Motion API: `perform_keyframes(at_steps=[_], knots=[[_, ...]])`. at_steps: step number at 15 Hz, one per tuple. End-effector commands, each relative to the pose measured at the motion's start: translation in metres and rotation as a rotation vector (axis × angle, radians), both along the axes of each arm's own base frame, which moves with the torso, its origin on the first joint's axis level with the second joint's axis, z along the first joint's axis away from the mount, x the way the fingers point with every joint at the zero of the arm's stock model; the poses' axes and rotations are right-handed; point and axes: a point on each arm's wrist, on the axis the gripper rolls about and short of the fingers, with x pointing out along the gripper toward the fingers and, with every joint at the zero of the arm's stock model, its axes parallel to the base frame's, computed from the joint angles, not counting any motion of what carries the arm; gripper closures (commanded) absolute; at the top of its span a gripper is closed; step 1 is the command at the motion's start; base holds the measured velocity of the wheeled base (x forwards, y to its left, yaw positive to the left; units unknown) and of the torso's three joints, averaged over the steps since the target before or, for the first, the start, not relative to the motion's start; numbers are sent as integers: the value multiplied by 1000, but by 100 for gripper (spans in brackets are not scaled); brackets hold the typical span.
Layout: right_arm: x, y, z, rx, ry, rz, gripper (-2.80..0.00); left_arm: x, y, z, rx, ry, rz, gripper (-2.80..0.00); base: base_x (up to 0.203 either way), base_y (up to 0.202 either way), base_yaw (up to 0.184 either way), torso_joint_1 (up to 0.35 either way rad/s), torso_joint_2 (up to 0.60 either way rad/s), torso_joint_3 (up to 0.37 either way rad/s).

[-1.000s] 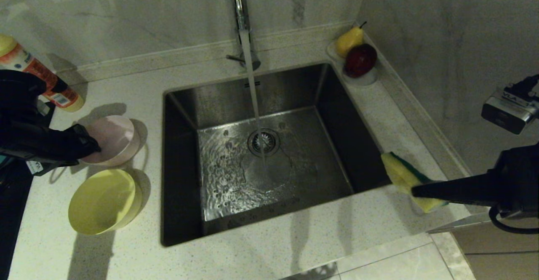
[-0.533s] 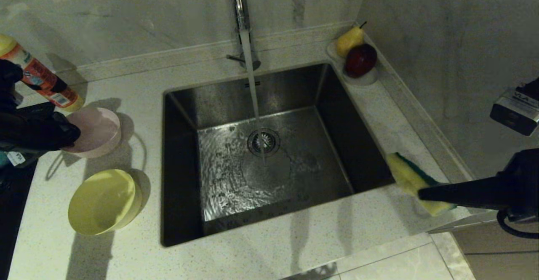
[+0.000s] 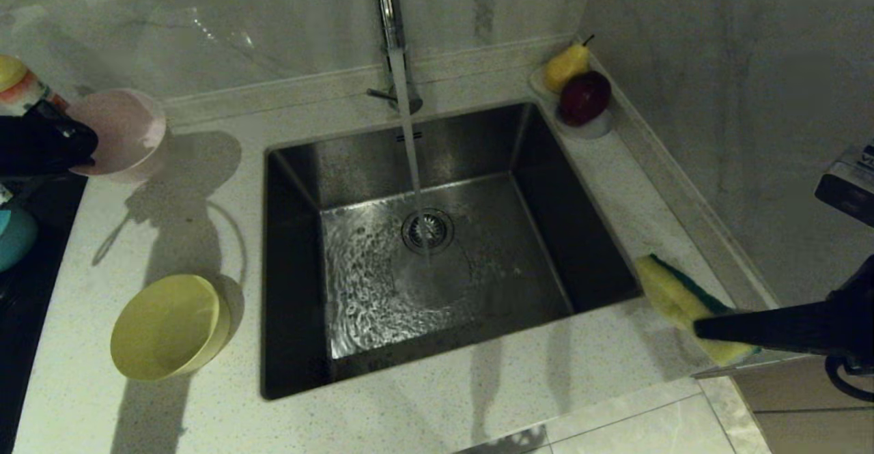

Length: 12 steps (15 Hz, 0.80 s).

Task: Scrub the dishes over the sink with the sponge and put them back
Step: Wash the bowl

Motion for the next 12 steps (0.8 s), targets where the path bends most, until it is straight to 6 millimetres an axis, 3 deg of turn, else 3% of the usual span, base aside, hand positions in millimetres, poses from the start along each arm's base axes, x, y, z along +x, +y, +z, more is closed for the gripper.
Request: perform_keyframes(at_steps=[1,7,10,12], knots=[[-2,0,-1,3,3,6,0,11,-24,10,-12,-43,-72,0,0,0,0,0,0,0],[8,7,-6,-9,22,26,0,35,-116,6,9,-36,-289,0,0,0,0,0,0,0],[11,9,-10,-12,26,32,0,47,-168,-13,53,21,-346,0,0,0,0,0,0,0],[12,10,-13,-11,20,33,0,55,-192,-30,64,65,-390,0,0,0,0,0,0,0]])
